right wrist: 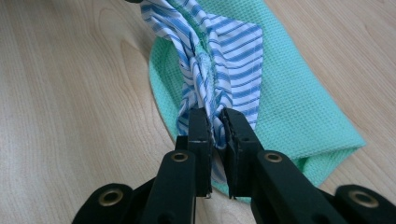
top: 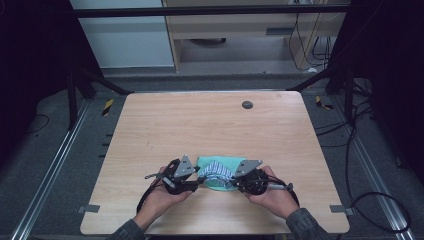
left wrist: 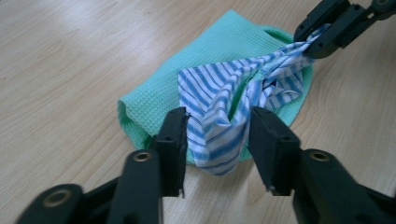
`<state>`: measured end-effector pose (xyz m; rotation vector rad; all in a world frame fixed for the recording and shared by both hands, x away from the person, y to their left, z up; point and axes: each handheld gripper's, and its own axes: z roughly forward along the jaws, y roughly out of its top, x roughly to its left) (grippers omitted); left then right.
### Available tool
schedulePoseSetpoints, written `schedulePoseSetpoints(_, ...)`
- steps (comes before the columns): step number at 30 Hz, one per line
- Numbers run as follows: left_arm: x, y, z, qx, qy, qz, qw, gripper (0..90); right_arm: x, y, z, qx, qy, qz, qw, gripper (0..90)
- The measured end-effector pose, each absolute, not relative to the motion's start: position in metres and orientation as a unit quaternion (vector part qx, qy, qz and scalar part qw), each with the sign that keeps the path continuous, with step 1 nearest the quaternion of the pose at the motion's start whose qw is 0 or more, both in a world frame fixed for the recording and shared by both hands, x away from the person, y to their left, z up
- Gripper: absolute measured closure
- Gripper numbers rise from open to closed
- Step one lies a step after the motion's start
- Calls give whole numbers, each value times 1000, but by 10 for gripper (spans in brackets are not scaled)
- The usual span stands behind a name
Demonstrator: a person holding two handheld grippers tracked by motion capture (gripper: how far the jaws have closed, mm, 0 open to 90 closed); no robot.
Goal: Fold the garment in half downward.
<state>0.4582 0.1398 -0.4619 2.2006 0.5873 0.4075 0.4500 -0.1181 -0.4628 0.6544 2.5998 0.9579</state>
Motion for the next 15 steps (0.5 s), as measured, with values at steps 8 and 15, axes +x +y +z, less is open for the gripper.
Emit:
schedulePoseSetpoints(8, 458, 133, -471, 883, 213, 147, 391, 590, 447, -118, -464, 224, 904, 331, 152, 801)
schedulePoseSetpoints(15, 454, 136, -475, 880, 214, 155, 395, 672, 444, -119, -467, 225, 902, 334, 157, 757)
